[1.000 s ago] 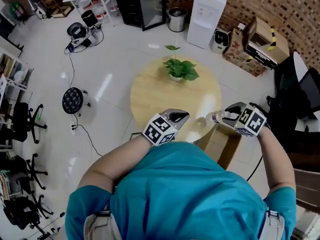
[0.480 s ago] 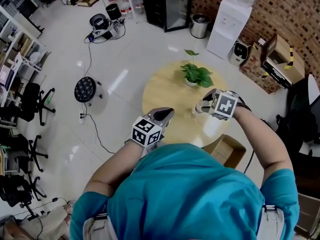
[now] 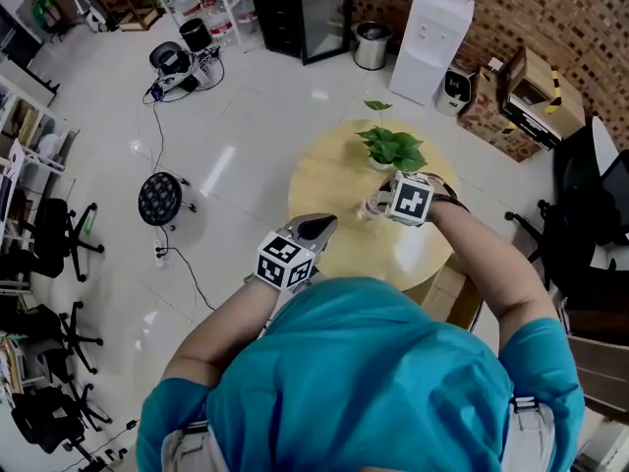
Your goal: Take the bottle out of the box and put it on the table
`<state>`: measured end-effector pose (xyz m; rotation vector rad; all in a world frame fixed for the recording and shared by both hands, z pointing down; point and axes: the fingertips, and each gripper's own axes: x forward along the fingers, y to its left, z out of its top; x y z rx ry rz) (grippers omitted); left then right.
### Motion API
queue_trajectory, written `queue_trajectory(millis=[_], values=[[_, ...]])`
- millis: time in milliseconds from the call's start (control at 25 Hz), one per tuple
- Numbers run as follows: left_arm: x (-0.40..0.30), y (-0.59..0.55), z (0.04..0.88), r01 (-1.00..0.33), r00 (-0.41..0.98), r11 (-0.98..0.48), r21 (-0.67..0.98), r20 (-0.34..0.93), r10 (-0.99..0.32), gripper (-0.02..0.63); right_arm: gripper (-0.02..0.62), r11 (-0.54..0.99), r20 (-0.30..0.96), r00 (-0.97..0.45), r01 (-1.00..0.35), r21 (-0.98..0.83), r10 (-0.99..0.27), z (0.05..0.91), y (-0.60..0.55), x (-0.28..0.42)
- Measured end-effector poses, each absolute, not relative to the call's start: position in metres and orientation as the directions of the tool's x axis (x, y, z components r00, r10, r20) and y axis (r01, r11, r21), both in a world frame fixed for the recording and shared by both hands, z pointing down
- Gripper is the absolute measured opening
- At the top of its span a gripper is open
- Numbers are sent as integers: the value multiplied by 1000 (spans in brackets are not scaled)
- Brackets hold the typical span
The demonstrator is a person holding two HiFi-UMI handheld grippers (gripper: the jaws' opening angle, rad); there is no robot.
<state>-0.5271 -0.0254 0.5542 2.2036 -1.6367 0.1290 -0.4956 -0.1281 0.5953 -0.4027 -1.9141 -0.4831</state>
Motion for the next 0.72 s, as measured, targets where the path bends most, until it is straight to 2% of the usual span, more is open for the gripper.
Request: queue_trajectory(millis=[80,200,320,520,640,720], values=[[-528,-28,552,-932,328,-254,259,302,-895,0,149,877,928,-355,474,78,110,605,-118,-497],[-526,-32,550,-926,343,-266,269,296,-892,0,149,891,920,-374,449,70,116,606,-122,-504],[-524,-35,549,-925,343,-266,271,292,-893,0,152,903,902,-378,429,-28,207,617,-115,-504],[-520,-33,545,-920,347,-266,287,284,-894,0,155,919,884,-417,392,-34,211,617,-114,-501],[-521,-33,545,-921,340,-259,291,279,-898,0,215,923,872,-441,383,-30,211,625,-116,-502],[-523,-31,545,-921,337,-255,294,277,-900,0,224,930,858,-473,368,-16,202,622,-117,-506]])
